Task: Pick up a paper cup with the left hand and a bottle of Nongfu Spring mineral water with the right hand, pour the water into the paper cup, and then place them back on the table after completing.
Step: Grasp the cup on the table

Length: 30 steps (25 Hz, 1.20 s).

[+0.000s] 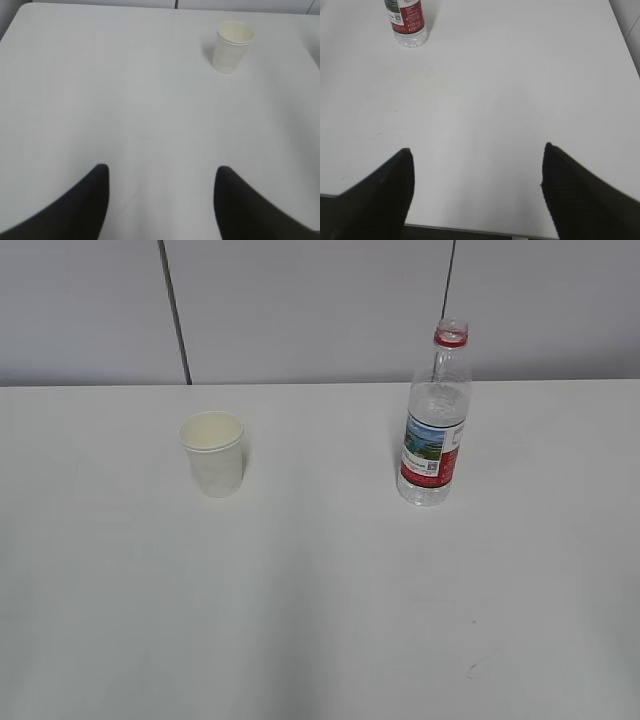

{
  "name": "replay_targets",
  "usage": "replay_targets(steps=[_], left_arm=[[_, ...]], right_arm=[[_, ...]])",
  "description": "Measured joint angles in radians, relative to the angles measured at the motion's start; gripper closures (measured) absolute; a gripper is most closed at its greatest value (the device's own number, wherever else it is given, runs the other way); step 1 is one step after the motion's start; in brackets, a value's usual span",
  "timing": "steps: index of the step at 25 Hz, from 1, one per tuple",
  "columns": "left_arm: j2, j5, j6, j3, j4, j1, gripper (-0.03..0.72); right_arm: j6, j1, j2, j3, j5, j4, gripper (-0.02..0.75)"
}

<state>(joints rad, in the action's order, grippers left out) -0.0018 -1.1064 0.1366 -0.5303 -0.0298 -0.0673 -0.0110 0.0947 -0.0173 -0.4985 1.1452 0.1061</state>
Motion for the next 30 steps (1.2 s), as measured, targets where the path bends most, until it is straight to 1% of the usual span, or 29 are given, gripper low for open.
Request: replay_targets(steps=[19,25,27,30], left_arm=[[0.000,0.000,0.000,0.000,0.000,0.000,0.272],[0.000,0.005,0.000,0.000,0.000,0.000,0.272],[0.000,0.035,0.000,-0.012,-0.001,0.000,0.272],[0.033,0.173,0.000,-0.038,-0.007,0.000,0.272]], right_arm=[[0.011,0.000,0.000,0.000,0.000,0.000,0.150],[0.045,0.000,0.033,-0.048,-0.073,0.000,0.150],[0.057,0.000,0.060,-0.059,-0.101,0.000,0.150],[0.064,0.000,0.118,-0.066,-0.183,0.009,0.150]])
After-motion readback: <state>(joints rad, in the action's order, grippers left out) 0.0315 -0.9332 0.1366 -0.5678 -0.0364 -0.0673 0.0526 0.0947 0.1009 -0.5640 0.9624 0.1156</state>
